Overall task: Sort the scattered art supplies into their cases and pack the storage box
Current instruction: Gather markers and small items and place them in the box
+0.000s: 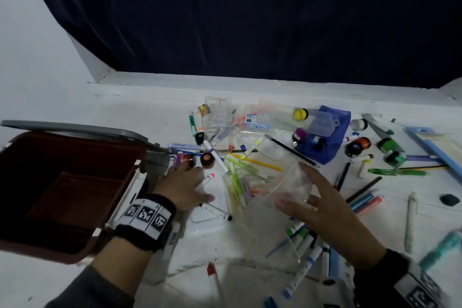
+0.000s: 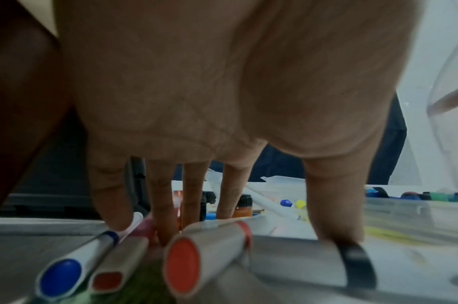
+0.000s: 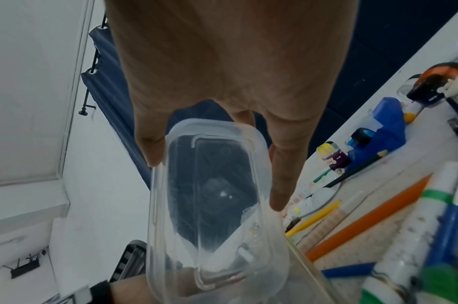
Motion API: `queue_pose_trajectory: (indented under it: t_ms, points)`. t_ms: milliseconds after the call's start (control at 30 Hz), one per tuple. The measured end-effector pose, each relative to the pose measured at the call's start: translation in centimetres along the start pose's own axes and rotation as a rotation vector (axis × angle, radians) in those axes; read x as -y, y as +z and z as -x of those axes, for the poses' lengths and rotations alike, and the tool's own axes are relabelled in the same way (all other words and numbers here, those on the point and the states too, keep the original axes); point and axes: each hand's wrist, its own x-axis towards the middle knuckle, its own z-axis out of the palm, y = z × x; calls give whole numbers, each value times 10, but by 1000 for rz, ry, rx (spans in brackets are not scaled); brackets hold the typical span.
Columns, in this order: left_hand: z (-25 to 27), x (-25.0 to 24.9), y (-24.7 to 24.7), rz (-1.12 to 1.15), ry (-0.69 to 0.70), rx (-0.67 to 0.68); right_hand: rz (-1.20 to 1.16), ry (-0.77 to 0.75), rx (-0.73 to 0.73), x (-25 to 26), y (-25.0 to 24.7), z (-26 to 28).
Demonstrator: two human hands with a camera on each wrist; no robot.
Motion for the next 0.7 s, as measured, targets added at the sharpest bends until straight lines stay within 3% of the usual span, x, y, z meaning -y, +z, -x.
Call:
queue_pose_trajectory:
  t_ms: [100, 400, 567, 700]
  points:
    - [-6, -4, -7, -53, -31, 3, -31, 11, 12, -1, -1, 6]
    - [6, -23, -24, 154, -87, -90, -76, -35, 48, -9, -11, 34]
    - [18, -42, -42, 268, -86, -357, 14, -27, 38, -14, -17, 44]
    - [26, -61, -61, 282, 50, -577, 13, -74, 53, -17, -17, 51]
